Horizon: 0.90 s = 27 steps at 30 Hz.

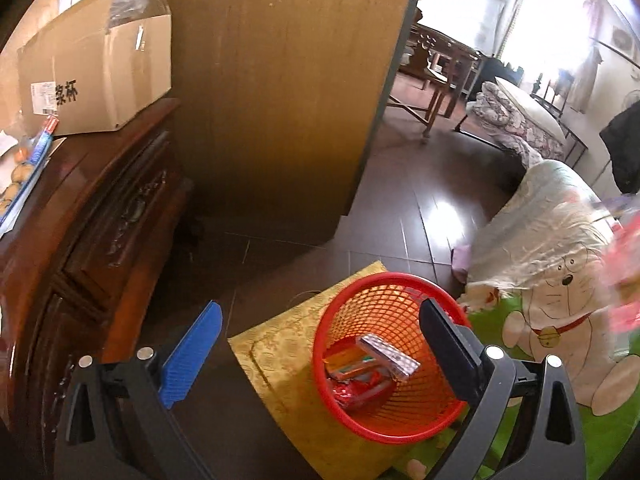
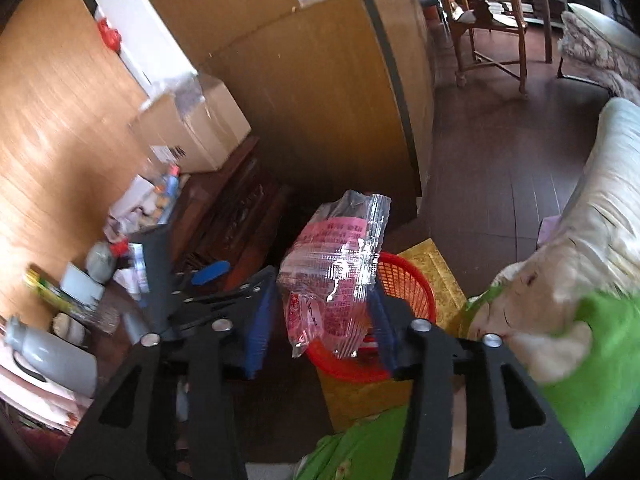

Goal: Collect trash
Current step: 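Carry the snack bag and ball to the wastebasket and open both tools, then bring both open tools back over the bed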

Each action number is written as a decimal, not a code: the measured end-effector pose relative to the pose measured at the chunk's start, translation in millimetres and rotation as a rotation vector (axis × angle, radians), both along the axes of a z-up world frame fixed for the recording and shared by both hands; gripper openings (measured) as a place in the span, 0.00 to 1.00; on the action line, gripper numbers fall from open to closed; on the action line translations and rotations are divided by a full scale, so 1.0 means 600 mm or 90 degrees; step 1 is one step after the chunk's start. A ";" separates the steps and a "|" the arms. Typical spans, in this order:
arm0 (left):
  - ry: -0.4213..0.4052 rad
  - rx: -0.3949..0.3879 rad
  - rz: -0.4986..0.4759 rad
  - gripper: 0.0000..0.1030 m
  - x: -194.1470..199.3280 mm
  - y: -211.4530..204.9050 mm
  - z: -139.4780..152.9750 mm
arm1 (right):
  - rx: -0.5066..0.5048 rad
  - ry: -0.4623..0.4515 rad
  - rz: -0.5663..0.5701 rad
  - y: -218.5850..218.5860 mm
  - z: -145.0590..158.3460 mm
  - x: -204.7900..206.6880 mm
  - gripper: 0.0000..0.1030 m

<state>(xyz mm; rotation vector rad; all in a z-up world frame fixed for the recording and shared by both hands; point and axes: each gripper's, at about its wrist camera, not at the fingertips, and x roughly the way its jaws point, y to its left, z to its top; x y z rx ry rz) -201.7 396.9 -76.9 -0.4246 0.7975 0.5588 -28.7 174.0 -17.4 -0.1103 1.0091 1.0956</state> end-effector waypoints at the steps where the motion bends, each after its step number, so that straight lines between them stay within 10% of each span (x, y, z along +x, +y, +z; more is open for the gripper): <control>1: 0.000 0.003 0.001 0.94 0.001 0.001 0.000 | 0.000 0.004 0.001 -0.001 -0.004 0.002 0.46; 27: -0.050 0.138 -0.115 0.94 0.044 -0.163 0.154 | 0.134 -0.046 -0.197 -0.270 0.093 0.049 0.54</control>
